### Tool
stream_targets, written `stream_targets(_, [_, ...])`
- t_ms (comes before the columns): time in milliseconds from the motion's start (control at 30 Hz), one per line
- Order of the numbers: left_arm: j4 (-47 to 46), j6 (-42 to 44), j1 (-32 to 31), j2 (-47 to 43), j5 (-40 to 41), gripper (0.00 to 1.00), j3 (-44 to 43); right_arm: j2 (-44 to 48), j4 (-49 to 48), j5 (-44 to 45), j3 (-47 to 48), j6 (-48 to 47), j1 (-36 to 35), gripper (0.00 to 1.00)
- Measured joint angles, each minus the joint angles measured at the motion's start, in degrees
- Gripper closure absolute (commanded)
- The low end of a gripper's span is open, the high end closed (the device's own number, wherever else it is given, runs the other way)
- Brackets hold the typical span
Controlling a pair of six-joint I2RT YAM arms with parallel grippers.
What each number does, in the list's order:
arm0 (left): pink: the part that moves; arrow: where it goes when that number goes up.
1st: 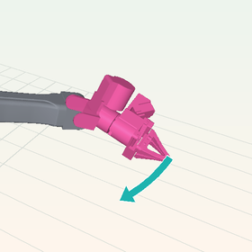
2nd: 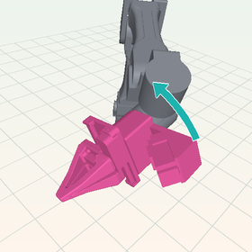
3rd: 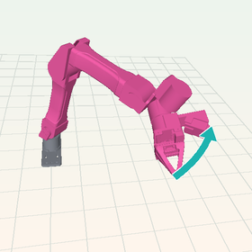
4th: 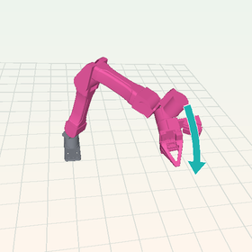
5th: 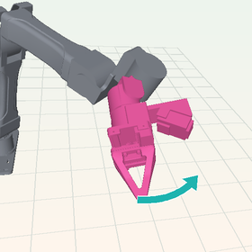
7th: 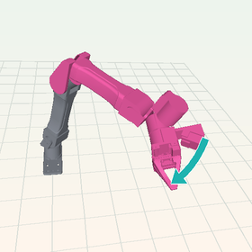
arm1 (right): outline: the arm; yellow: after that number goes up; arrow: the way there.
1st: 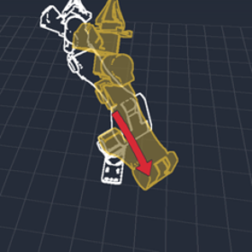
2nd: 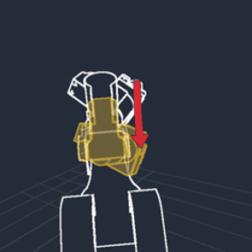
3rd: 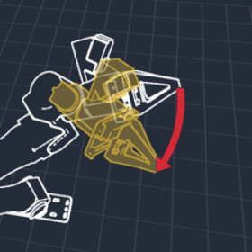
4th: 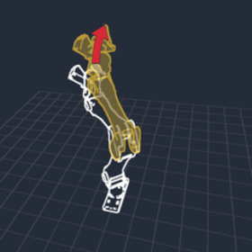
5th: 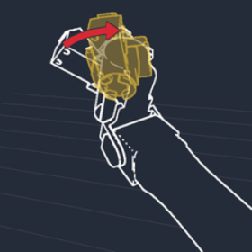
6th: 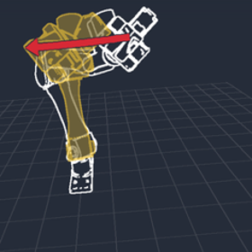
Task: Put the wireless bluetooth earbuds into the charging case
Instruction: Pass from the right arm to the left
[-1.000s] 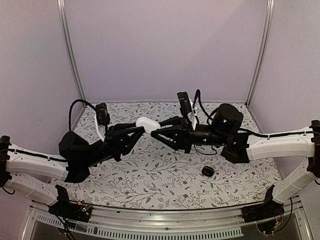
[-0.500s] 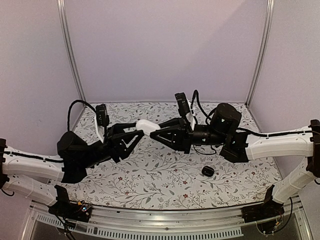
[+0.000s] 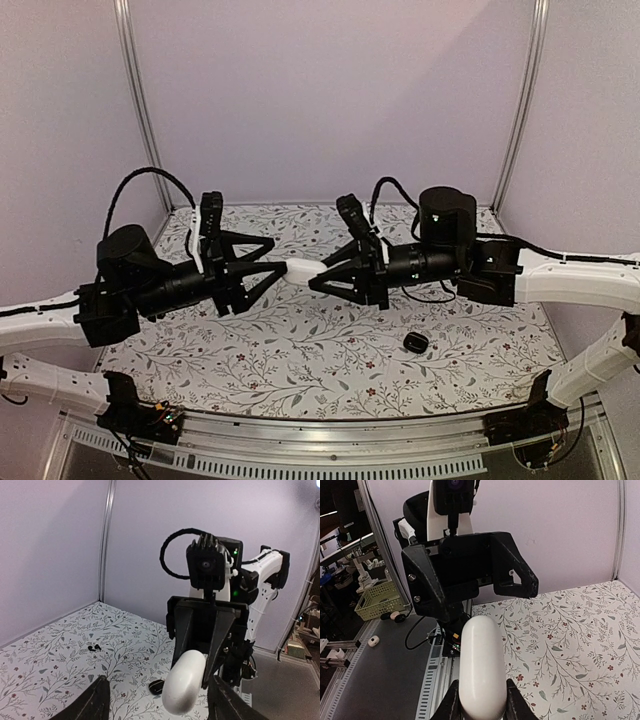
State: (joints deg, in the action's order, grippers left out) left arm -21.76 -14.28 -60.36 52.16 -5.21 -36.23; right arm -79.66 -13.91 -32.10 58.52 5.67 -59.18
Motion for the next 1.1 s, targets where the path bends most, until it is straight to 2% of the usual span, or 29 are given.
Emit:
stream_targets(200, [15.19, 5.05, -0.02, 1.01, -5.16, 0.34, -7.39, -0.11, 12.92, -0.22, 4.66, -8.37, 0.0, 0.97])
stream_targets(367, [24.15, 7.72, 0.0, 2.43, -7.96, 0.36, -8.74, -0.79, 23.04, -1.11, 5.57, -12.96, -0.2, 0.98])
stream_targets(533, [31.67, 9.66, 0.0, 6.14, -9.94, 0.37, -12.07, -1.9, 29.16, -0.85, 6.99, -15.26, -0.59, 0.98])
stream_targets(767, [36.65, 11.37, -0.02, 8.74, -14.14, 0.37, -14.82, -3.26, 36.81, 0.24, 9.53, -17.53, -1.2, 0.98])
stream_targets(1100, [38.8, 13.09, -0.02, 14.08, -18.14, 0.38, -17.33, -4.85, 40.81, 0.17, 11.28, -19.06, -1.68, 0.98])
